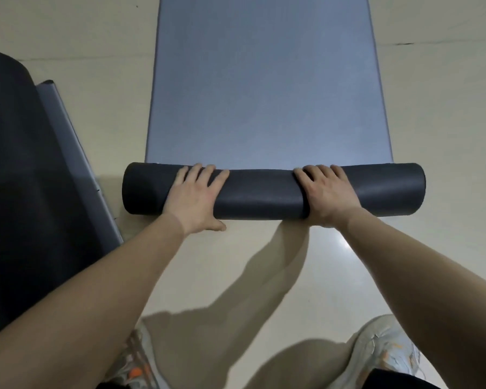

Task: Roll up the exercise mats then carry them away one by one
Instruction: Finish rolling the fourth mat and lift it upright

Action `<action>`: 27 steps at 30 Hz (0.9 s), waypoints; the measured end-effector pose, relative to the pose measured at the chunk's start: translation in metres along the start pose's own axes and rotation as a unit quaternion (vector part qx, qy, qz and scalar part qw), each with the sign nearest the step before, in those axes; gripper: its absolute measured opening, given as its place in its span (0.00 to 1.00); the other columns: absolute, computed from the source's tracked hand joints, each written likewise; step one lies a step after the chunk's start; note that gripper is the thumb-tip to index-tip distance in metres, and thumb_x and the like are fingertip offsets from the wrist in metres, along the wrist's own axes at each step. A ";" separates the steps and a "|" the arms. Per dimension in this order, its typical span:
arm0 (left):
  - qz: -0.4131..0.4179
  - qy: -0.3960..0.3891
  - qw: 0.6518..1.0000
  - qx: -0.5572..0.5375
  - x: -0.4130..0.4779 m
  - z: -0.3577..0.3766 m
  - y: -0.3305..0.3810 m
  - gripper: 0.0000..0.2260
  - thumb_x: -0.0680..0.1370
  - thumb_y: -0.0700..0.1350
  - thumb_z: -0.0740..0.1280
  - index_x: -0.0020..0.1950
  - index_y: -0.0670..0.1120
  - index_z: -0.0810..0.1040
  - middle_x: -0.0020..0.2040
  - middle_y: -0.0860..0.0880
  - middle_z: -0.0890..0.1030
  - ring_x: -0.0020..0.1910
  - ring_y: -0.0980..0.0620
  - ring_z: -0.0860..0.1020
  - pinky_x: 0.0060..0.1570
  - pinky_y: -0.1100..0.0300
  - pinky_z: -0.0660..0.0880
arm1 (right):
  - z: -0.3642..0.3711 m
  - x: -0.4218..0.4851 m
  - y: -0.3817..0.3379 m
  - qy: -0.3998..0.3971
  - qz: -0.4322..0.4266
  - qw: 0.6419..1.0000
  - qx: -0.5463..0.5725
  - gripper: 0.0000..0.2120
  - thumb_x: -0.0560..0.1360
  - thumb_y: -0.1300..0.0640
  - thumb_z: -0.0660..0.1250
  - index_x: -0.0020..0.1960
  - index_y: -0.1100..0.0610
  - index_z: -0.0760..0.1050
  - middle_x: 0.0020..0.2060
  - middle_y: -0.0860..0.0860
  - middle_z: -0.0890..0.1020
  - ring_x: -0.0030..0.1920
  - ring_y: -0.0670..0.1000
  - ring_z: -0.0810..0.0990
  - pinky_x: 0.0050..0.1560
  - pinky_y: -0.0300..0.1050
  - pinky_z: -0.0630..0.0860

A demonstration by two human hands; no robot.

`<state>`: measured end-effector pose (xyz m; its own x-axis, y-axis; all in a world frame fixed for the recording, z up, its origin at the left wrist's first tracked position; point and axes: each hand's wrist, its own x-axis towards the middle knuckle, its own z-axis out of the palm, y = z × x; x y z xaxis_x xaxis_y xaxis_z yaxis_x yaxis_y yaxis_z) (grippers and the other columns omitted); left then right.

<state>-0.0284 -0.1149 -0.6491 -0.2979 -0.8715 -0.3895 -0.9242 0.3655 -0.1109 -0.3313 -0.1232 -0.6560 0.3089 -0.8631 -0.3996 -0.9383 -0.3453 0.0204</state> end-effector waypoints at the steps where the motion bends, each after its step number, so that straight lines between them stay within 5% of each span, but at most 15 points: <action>1: 0.009 -0.007 1.000 0.011 0.002 -0.005 -0.002 0.52 0.63 0.73 0.71 0.80 0.54 0.55 0.76 0.46 0.66 0.74 0.43 0.64 0.75 0.46 0.58 | -0.004 0.001 0.001 -0.019 0.000 1.000 0.009 0.47 0.62 0.41 0.77 0.75 0.49 0.61 0.66 0.51 0.75 0.66 0.57 0.74 0.73 0.55 0.64; 7: 0.028 -0.161 0.984 -0.076 -0.029 -0.038 0.012 0.42 0.62 0.57 0.76 0.74 0.58 0.64 0.60 0.51 0.75 0.54 0.46 0.77 0.55 0.50 0.74 | -0.024 -0.041 -0.013 -0.156 -0.001 0.984 0.083 0.43 0.61 0.42 0.80 0.72 0.44 0.67 0.60 0.48 0.80 0.57 0.54 0.81 0.62 0.51 0.76; 9: 0.037 -0.228 0.966 -0.115 -0.052 -0.031 0.019 0.42 0.61 0.55 0.77 0.73 0.59 0.65 0.56 0.53 0.75 0.51 0.48 0.77 0.50 0.52 0.76 | -0.016 -0.074 -0.020 -0.176 -0.008 0.978 0.112 0.43 0.61 0.42 0.80 0.73 0.44 0.67 0.62 0.47 0.80 0.59 0.53 0.80 0.66 0.51 0.74; 13: 0.025 -0.288 0.930 -0.228 -0.056 -0.028 0.016 0.40 0.59 0.55 0.80 0.68 0.63 0.70 0.51 0.57 0.79 0.46 0.52 0.82 0.42 0.57 0.76 | 0.020 -0.143 -0.044 -0.004 0.061 0.997 0.044 0.44 0.68 0.45 0.78 0.78 0.51 0.62 0.70 0.56 0.75 0.71 0.60 0.73 0.77 0.64 0.55; 15: 0.018 -0.318 0.913 -0.256 -0.046 -0.036 0.008 0.38 0.58 0.57 0.82 0.66 0.63 0.73 0.54 0.57 0.82 0.48 0.52 0.83 0.48 0.54 0.78 | 0.035 -0.157 -0.052 0.041 0.084 0.995 0.042 0.41 0.74 0.52 0.74 0.81 0.53 0.59 0.76 0.61 0.69 0.77 0.65 0.66 0.77 0.66 0.53; 18: -0.014 -0.256 0.937 -0.236 -0.050 -0.040 0.004 0.42 0.61 0.61 0.81 0.73 0.62 0.69 0.67 0.54 0.78 0.63 0.47 0.77 0.65 0.48 0.72 | 0.023 -0.134 -0.031 -0.001 0.026 0.996 0.086 0.39 0.80 0.47 0.67 0.83 0.48 0.49 0.80 0.59 0.63 0.80 0.63 0.60 0.79 0.63 0.53; 20: -0.051 -0.094 0.978 -0.181 -0.071 -0.031 0.012 0.37 0.69 0.63 0.76 0.76 0.59 0.67 0.71 0.51 0.74 0.68 0.45 0.72 0.70 0.47 0.65 | -0.002 -0.105 -0.006 -0.055 -0.015 0.993 0.104 0.40 0.79 0.36 0.59 0.85 0.48 0.49 0.80 0.58 0.62 0.80 0.61 0.60 0.79 0.59 0.53; 23: -0.060 0.106 0.984 -0.132 -0.093 -0.010 0.035 0.30 0.79 0.61 0.65 0.78 0.52 0.66 0.78 0.43 0.68 0.76 0.38 0.65 0.75 0.41 0.58 | -0.028 -0.076 0.005 -0.041 -0.011 0.991 0.127 0.37 0.79 0.36 0.58 0.82 0.52 0.58 0.77 0.57 0.68 0.77 0.59 0.65 0.78 0.58 0.55; 25: -0.061 0.041 0.989 -0.132 -0.075 -0.010 0.034 0.43 0.75 0.73 0.60 0.83 0.51 0.55 0.82 0.43 0.57 0.81 0.37 0.53 0.78 0.39 0.47 | -0.020 -0.078 -0.009 0.074 0.039 0.988 0.131 0.28 0.81 0.40 0.60 0.76 0.55 0.68 0.73 0.57 0.73 0.74 0.62 0.69 0.78 0.60 0.57; 27: -0.034 -0.034 0.994 -0.103 -0.042 -0.015 0.018 0.53 0.68 0.80 0.59 0.83 0.52 0.47 0.83 0.46 0.53 0.82 0.40 0.49 0.79 0.41 0.45 | -0.004 -0.085 -0.030 0.127 0.074 0.985 0.092 0.35 0.79 0.35 0.60 0.77 0.57 0.66 0.76 0.61 0.68 0.78 0.65 0.64 0.79 0.62 0.50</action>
<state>-0.0356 -0.0766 -0.6209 -0.2232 -0.8653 -0.4489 -0.9729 0.2262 0.0475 -0.3287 -0.0413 -0.6195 0.1732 -0.9713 -0.1630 -0.9811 -0.1557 -0.1146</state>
